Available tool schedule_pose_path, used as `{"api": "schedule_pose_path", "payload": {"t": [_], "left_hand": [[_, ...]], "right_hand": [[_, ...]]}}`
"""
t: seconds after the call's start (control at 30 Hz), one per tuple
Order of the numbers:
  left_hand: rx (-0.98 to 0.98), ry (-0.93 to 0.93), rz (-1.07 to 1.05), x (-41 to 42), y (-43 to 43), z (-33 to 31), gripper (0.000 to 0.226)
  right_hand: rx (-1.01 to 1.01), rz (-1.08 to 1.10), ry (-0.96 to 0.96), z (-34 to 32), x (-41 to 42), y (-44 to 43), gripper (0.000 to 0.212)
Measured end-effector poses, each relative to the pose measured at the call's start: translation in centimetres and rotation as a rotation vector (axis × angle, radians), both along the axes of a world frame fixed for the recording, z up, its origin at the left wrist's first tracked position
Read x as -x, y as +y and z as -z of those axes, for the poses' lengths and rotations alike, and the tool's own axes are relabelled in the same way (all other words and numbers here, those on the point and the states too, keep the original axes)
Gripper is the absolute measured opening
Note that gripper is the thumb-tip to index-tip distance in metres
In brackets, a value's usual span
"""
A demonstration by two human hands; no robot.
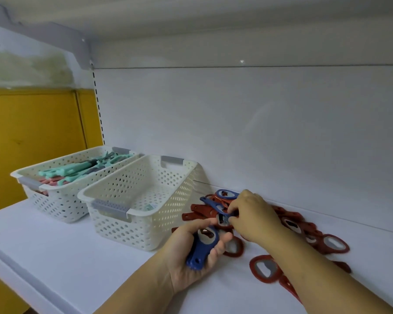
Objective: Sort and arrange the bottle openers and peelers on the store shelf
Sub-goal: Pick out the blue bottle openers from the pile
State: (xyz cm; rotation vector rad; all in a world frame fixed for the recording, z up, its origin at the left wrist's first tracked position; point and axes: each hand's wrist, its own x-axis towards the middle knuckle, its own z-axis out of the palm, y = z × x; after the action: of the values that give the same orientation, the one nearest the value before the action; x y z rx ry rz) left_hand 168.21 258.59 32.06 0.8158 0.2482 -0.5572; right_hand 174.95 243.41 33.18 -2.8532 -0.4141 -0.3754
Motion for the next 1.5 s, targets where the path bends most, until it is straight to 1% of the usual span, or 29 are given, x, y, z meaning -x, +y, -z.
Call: {"api": "schedule_pose_path", "payload": {"t": [0.07, 0.13, 0.17, 0.23, 0.3, 0.33, 0.37, 0.43, 0.5, 0.53, 0.57, 0.6, 0.63, 0.67, 0.7, 0.73, 0.8, 0.87, 0.93, 1.0, 1.07, 1.13, 1.17, 1.2, 1.23, 1.33, 1.37, 1.43, 1.5], "left_hand": [[0.06, 0.008, 0.005, 0.1, 0.1, -0.2, 0.016], [0.105, 0.012, -0.025, 0.0, 0.0, -0.1, 0.025], [0.1, 0.018, -0.031, 0.0, 0.0, 0.0, 0.032], [0.078, 0.018, -0.017, 0.0, -0.1, 0.2, 0.041], [0.09, 0.013, -0.002, -0.2, -0.1, 0.3, 0.046], [0.108, 0.012, 0.004, -0.3, -0.1, 0.4, 0.048], [0.132, 0.012, 0.015, -0.3, -0.1, 0.4, 0.049], [0.179, -0.015, 0.067, -0.2, 0.0, 0.1, 0.052], [0.168, -0.068, 0.129, 0.1, 0.0, -0.1, 0.052], [0.128, -0.09, 0.151, 0.2, -0.1, 0.0, 0.047], [0.079, -0.097, 0.157, 0.3, -0.2, 0.1, 0.039], [0.033, -0.101, 0.145, 0.4, -0.2, 0.3, 0.04], [-0.001, -0.1, 0.13, 0.4, -0.2, 0.4, 0.048], [-0.018, -0.095, 0.116, 0.2, -0.2, 0.7, 0.055], [-0.019, -0.094, 0.108, 0.1, -0.3, 0.7, 0.058], [-0.02, -0.096, 0.106, 0.1, -0.4, 0.7, 0.059], [-0.035, -0.099, 0.109, 0.1, -0.5, 0.5, 0.054], [-0.038, -0.097, 0.13, 0.2, -0.5, 0.4, 0.045], [-0.03, -0.09, 0.14, 0.2, -0.5, 0.3, 0.042], [-0.041, -0.083, 0.132, 0.4, -0.4, 0.3, 0.04], [-0.015, -0.084, 0.127, 0.5, -0.3, 0.4, 0.036], [0.003, -0.065, 0.091, 0.0, -0.5, 0.0, 0.024], [-0.016, -0.065, 0.056, -0.3, -0.7, 0.2, 0.018], [-0.054, -0.072, -0.001, -0.7, -0.8, 0.2, 0.018], [-0.077, -0.084, -0.073, -0.9, -0.9, 0.2, 0.018], [0.052, -0.088, -0.318, -0.5, -0.9, 0.3, 0.008], [0.06, -0.094, -0.347, -0.4, -0.8, 0.3, 0.008], [0.046, -0.108, -0.353, -0.4, -0.8, 0.4, 0.009], [0.035, -0.112, -0.338, -0.3, -0.9, 0.3, 0.019]], "right_hand": [[0.013, 0.028, -0.066, 0.6, 0.0, 0.5, 0.022], [-0.025, 0.016, -0.167, 0.6, -0.1, 0.6, 0.02], [-0.103, 0.02, -0.21, 0.3, -0.1, 0.4, 0.018], [-0.34, 0.066, -0.246, -1.2, -0.3, -0.4, 0.015], [-0.581, 0.026, -0.164, -3.4, 0.0, -1.3, 0.012], [-0.691, -0.041, -0.076, -4.5, 0.4, -1.7, 0.012], [-0.757, -0.127, 0.02, -5.3, 0.9, -1.9, 0.015], [-0.709, -0.272, 0.206, -6.0, 1.9, -1.8, 0.019], [-0.613, -0.336, 0.389, -5.2, 2.2, -1.2, 0.015], [-0.612, -0.342, 0.452, -4.5, 2.1, -1.0, 0.013], [-0.645, -0.319, 0.468, -3.6, 1.5, -1.0, 0.013], [-0.692, -0.256, 0.42, -2.7, 0.8, -1.2, 0.013], [-0.688, -0.162, 0.301, -2.0, 0.0, -1.6, 0.013], [-0.627, -0.075, 0.158, -1.3, -0.8, -2.2, 0.015], [-0.537, -0.034, 0.066, -0.7, -1.3, -2.6, 0.02], [-0.441, -0.044, 0.049, -0.2, -1.6, -2.8, 0.029], [-0.234, -0.092, 0.124, 0.8, -1.8, -2.8, 0.047], [-0.09, -0.073, 0.122, 1.4, -1.9, -2.5, 0.05], [-0.14, -0.032, 0.047, 1.4, -2.1, -2.7, 0.045], [-0.218, 0.003, -0.013, 1.3, -2.1, -3.0, 0.036], [-0.246, 0.034, -0.063, 1.4, -2.0, -3.2, 0.025], [-0.302, 0.059, -0.102, 1.3, -1.9, -3.2, 0.018], [-0.349, 0.073, -0.112, 1.1, -1.8, -3.2, 0.015], [-0.421, 0.091, -0.113, 0.6, -1.7, -3.2, 0.012], [-0.518, 0.108, -0.097, -0.1, -1.6, -3.3, 0.01], [-0.826, 0.094, 0.025, -2.7, -1.1, -3.8, 0.015], [-0.861, 0.083, 0.064, -3.3, -0.8, -3.9, 0.014], [-0.829, 0.102, 0.087, -3.7, -0.6, -3.8, 0.011], [-0.838, 0.137, 0.12, -3.6, -0.3, -3.5, 0.013]]}}
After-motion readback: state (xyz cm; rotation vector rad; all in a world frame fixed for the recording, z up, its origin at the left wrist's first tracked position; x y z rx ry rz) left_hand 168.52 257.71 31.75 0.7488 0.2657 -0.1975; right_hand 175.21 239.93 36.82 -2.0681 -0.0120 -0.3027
